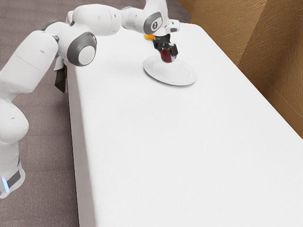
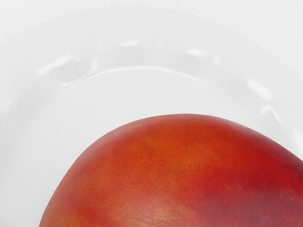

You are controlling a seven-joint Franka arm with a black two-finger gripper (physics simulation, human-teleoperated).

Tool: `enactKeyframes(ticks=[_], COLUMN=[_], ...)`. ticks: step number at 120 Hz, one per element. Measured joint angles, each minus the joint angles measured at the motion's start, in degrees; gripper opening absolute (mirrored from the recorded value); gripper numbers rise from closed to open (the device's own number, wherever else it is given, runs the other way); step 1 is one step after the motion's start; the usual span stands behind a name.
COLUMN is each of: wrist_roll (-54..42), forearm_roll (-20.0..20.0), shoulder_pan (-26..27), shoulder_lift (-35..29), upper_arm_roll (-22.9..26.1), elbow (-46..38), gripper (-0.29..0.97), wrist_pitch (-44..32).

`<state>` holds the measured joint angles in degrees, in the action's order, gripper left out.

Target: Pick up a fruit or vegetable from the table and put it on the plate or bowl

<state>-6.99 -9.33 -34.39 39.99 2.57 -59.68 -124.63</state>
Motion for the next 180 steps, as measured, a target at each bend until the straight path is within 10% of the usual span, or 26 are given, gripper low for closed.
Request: enactKeyframes(ticks=[38,145,165,180], wrist_roll=[-0.5,-9.7,-8.2,-5.3], forearm_roll=[-3.0,-6.9,0.0,5.2], shoulder_pan=[-0.2,0.0,1.7,6.9], shoulder_lift=[1.2,-3.9,-17.0,-18.0], upper_arm_roll=[0.0,1.6,20.2,24.2], elbow=[-0.1,2.1,1.1,-0.4], gripper=[0.53,0.68,0.68,0.68], wrist_pitch=[-4.1,0.2,17.7,26.6])
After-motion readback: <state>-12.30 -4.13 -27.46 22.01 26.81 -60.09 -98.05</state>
